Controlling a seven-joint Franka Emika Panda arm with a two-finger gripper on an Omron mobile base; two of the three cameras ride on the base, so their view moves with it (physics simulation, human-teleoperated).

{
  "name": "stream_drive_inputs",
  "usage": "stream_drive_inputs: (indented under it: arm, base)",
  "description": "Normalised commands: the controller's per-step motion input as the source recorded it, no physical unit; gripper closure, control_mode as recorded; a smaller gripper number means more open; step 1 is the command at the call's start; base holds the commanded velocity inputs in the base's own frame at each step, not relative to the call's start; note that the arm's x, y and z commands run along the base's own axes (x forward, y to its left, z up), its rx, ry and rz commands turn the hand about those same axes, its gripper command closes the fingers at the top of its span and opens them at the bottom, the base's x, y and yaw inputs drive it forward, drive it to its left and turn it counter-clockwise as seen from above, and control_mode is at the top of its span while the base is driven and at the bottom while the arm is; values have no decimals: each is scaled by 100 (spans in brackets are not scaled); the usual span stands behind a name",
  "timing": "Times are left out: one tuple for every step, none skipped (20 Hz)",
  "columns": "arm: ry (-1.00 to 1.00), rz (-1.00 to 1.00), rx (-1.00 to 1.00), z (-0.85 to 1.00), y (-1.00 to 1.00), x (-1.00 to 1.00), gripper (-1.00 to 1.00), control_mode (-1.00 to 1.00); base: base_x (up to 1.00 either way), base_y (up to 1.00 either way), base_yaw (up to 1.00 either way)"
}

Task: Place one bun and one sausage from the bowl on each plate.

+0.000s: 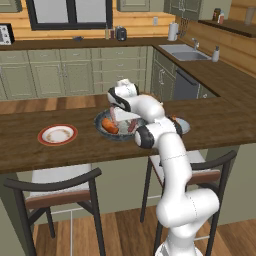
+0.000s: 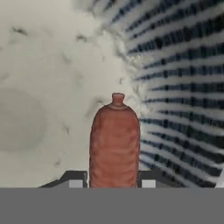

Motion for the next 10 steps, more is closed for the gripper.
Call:
stream_drive_inputs:
  arm:
    - [-26,12,8,67,-9,-22,100,-100]
    - [-36,15,12,56,-26,-18,100,-100]
    - [-42,15,16,58,-46,-16,100,-100]
    - [-47,22,21,42,-63,-19,100,-100]
    - [-47,25,27,32,-77,-2,100,-100]
    - [-43,27,33,26,-100,0,100,-100]
    - [-37,26,36,29,-100,0,100,-100]
    - [-35,27,39,23,-100,0,100,-100]
    - [-29,27,36,21,-100,0,100,-100]
    - [-34,28,34,15,-100,0,100,-100]
  base:
    - [0,0,0]
    - [0,0,0]
    - [0,0,0]
    - [0,0,0]
    - [0,0,0]
    - [0,0,0]
    - [0,0,0]
    - [0,0,0]
    - [0,0,0]
    - [0,0,0]
